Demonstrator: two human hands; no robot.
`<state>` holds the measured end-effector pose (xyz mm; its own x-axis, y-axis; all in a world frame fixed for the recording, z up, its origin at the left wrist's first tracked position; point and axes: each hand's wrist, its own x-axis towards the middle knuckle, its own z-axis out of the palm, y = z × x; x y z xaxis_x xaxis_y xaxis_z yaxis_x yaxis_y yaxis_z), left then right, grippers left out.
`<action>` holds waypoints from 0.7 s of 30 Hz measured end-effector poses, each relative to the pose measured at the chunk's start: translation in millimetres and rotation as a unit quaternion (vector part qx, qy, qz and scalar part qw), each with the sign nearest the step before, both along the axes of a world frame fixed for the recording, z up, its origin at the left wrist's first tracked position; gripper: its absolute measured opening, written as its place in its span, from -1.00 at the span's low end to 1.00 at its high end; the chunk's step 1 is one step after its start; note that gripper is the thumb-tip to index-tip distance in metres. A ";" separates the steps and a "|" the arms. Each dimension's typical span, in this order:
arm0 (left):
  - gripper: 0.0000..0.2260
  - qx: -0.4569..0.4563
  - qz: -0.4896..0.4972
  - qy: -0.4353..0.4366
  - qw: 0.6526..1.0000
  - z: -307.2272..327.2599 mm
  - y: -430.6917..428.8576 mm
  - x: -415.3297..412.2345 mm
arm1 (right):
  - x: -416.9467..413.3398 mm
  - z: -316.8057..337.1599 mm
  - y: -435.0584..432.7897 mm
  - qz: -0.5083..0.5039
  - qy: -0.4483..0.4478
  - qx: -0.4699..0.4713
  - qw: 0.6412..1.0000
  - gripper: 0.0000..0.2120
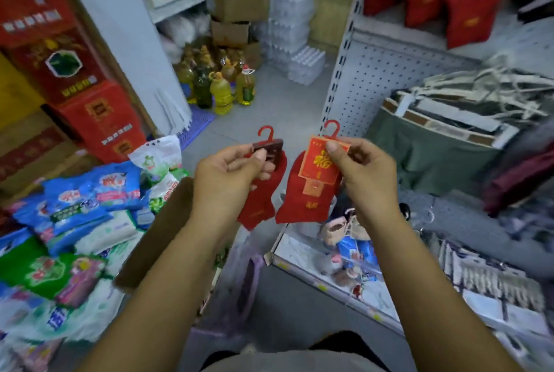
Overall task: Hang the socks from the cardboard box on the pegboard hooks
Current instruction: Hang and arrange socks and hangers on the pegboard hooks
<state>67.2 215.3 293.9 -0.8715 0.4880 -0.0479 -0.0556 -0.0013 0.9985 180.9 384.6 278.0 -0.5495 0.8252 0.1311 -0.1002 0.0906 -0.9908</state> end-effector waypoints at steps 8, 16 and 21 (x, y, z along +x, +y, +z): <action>-0.93 0.033 -0.048 0.138 0.989 48.4 105.1 64.2 | 103.1 58.9 69.7 -0.076 0.023 0.073 0.994 -0.92; -0.83 0.053 -0.134 0.174 0.974 90.7 205.7 155.1 | 227.4 109.6 147.4 -0.091 0.016 0.087 0.992 -0.80; -0.79 0.055 -0.141 0.212 0.966 112.0 252.6 196.2 | 289.6 118.0 194.4 -0.015 -0.029 0.064 0.997 -0.59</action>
<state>263.4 467.9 405.9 -0.6331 0.6911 0.3487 0.3439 -0.1524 0.9265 470.6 579.1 396.0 -0.5339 0.8203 0.2050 -0.0383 0.2188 -0.9750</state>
